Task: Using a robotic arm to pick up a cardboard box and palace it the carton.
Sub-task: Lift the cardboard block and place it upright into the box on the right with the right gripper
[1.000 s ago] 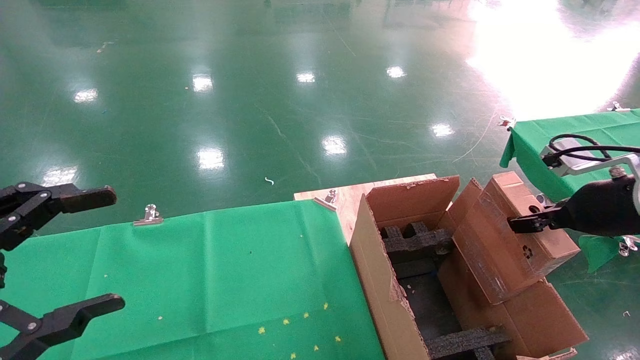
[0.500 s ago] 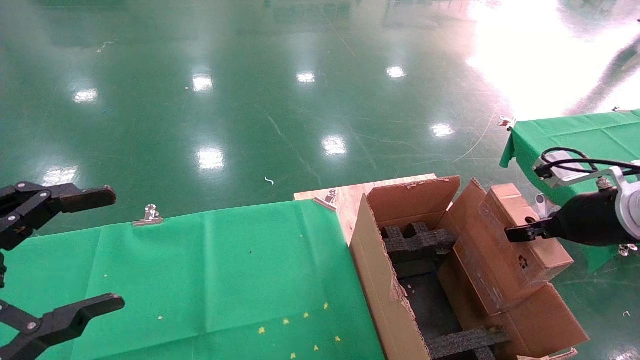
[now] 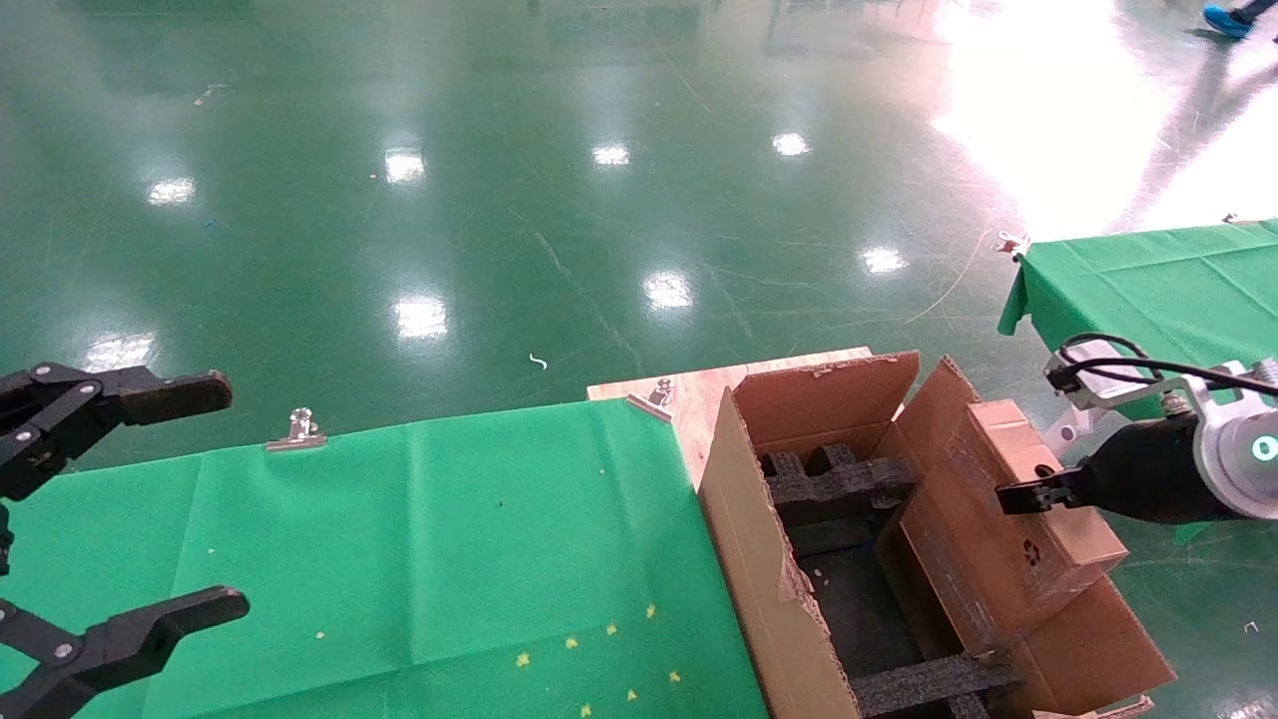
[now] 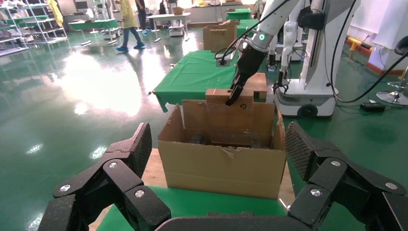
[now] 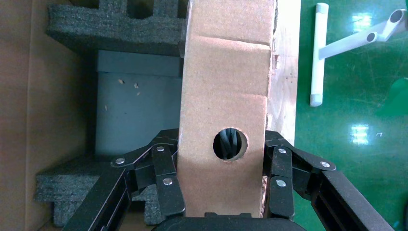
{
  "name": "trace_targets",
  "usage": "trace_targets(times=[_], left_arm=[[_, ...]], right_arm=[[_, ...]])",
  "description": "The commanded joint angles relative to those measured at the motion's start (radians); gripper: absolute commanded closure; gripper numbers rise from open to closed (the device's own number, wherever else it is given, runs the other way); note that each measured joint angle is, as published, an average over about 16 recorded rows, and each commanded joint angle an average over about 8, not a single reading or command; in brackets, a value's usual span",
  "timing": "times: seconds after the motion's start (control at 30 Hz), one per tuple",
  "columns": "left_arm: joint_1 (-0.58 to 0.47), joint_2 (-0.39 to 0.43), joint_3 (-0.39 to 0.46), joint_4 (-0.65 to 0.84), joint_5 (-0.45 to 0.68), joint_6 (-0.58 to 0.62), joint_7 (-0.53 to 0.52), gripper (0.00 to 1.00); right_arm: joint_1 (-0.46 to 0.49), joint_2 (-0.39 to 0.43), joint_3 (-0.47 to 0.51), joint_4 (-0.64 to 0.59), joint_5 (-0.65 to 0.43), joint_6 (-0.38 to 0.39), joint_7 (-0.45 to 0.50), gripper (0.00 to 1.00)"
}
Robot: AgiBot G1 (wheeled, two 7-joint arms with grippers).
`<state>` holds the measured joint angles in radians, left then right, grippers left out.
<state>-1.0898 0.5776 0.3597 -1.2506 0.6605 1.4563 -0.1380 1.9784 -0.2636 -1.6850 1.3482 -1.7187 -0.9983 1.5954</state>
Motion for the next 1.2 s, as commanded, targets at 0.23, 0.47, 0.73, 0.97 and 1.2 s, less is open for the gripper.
trace_targets(times=[0.23,0.47,0.73,0.97,1.2], left_arm=[[0.000,0.000,0.000,0.000,0.000,0.000,0.000,0.00],[0.000,0.000,0.000,0.000,0.000,0.000,0.000,0.00],[0.000,0.000,0.000,0.000,0.000,0.000,0.000,0.00],[0.000,0.000,0.000,0.000,0.000,0.000,0.000,0.00],[0.000,0.000,0.000,0.000,0.000,0.000,0.000,0.00]], right_arm=[[-0.046,-0.007,-0.020,-0.006,-0.010,0.063,0.028,1.00],[-0.096,-0.015,-0.040,-0.015,-0.018,0.135,0.054,1.00],[-0.149,-0.030,-0.062,-0.036,-0.023,0.204,0.058,1.00],[-0.191,-0.060,-0.078,-0.062,-0.024,0.250,0.062,1.00],[-0.231,-0.102,-0.090,-0.120,-0.017,0.293,0.056,1.00]])
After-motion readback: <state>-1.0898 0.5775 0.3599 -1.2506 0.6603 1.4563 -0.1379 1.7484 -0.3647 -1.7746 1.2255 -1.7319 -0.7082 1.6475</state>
